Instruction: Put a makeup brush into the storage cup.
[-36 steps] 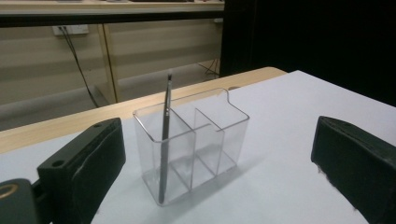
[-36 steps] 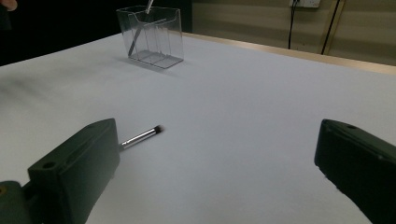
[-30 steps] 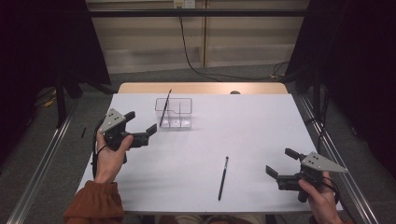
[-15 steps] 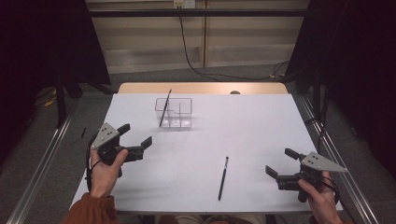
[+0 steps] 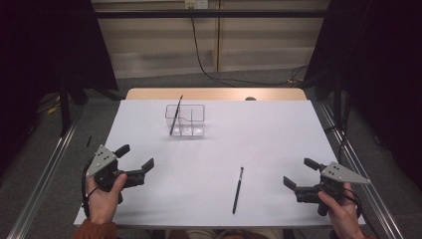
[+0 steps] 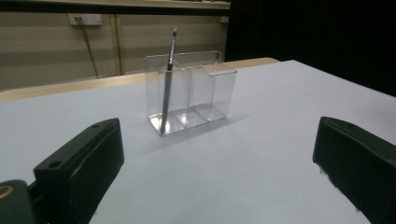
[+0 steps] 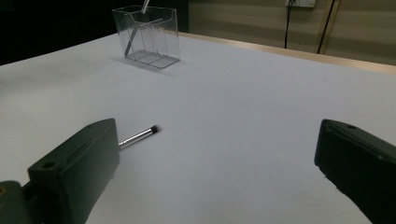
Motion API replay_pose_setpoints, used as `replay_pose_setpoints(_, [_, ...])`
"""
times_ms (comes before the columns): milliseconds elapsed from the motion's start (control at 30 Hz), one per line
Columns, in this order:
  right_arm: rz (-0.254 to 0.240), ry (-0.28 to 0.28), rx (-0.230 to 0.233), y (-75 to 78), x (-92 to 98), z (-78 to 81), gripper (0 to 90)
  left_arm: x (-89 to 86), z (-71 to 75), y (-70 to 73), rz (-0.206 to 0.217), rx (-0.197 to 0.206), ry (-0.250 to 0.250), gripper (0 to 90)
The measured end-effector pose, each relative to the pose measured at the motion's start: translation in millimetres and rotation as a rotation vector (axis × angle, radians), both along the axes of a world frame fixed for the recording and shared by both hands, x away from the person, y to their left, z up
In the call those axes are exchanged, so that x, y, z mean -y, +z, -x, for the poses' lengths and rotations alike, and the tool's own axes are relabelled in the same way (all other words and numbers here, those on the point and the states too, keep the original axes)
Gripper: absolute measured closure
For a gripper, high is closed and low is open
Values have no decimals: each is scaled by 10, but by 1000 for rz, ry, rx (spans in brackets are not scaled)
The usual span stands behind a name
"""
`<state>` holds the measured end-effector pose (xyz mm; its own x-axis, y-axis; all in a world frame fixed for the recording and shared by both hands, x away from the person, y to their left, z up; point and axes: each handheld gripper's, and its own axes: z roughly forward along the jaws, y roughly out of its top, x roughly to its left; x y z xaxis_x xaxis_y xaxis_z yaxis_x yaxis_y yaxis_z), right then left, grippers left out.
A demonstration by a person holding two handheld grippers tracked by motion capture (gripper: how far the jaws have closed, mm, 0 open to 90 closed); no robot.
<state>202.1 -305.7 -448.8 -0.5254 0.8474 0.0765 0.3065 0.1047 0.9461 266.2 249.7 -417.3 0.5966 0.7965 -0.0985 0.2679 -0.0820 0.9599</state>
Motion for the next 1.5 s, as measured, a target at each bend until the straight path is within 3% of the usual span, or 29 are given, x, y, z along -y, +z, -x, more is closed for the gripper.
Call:
replay_pose_setpoints(100, [3,0,-3,0,-4,2,0,-34,58,-11,-5,-6,-16,20])
replay_pose_setpoints(333, [-4,-9,-4,-1,6,1,0,-55,184,-44,-17,-12,5,21])
replay_pose_setpoints(433, [-1,-8,-2,1,10,4,0,-40,250,-43,-45,-14,17,24])
replay_pose_setpoints(567, [-1,-9,-2,2,12,11,0,-45,309,-81,-42,-22,6,24])
replay_pose_setpoints(700, [-1,-6,1,4,9,15,0,-29,315,-89,-33,-18,9,24])
replay_pose_setpoints(833, [-1,-5,6,11,7,18,0,4,297,-71,-50,4,-6,24])
replay_pose_setpoints(1167, [-3,2,5,18,-45,-13,0,-67,288,-150,-27,-22,21,30])
replay_pose_setpoints(1267, [-1,1,5,25,-75,-30,0,-59,307,-132,-38,-7,26,30])
replay_pose_setpoints(1367, [1,4,2,30,-108,-57,0,-67,306,-133,-18,-14,13,33])
replay_pose_setpoints(1433, [12,27,3,42,-132,-93,0,-65,304,-129,-44,0,27,31])
replay_pose_setpoints(1500, [5,30,3,67,-151,-129,0,-65,303,-124,-37,1,21,32])
